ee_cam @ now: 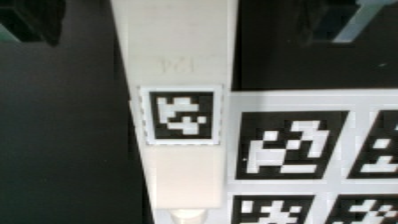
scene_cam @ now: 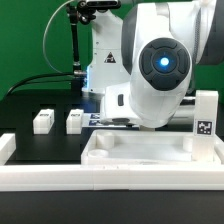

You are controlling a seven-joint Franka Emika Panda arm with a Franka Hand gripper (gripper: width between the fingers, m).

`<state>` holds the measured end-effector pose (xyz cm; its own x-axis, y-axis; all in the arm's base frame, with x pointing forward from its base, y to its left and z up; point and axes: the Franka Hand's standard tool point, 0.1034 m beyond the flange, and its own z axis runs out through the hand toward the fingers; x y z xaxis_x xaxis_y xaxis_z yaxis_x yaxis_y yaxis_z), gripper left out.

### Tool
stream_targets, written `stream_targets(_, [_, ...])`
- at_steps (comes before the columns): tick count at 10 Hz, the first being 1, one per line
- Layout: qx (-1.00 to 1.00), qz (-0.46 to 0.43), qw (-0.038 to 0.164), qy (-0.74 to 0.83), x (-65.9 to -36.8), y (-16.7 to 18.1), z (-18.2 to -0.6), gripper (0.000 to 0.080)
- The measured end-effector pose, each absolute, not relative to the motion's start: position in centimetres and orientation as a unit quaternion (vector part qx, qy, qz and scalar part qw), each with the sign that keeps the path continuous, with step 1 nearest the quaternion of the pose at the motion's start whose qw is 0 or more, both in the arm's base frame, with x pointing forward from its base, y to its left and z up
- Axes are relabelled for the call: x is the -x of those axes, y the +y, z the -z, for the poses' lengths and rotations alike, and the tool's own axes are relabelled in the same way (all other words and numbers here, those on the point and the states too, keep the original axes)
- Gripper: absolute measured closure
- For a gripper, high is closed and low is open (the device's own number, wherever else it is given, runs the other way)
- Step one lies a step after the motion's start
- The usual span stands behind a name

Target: Assemble desk

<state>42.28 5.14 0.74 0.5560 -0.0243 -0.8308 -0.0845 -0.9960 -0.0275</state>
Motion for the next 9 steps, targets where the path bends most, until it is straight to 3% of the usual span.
stream_targets(1, [0.881,-0.47,0.032,0.032,-42.28,5.08,-0.73,0.015])
stream_targets(2, [0.881,-0.47,0.033,0.032,-42.28,5.05,-0.72,0.0255])
stream_targets(3, [0.881,-0.47,0.033,0.032,-42.28,5.04,-0.72,0.0255])
stream_targets(4, [0.881,-0.47,0.033,0.032,-42.28,5.02,-0.72,0.0455])
stream_targets(5, [0.881,-0.47,0.033,0.032,-42.27,5.01,-0.71,0.0511])
stream_targets(9, [0.881,-0.47,0.033,0.033,-42.28,4.97,-0.71,0.0511])
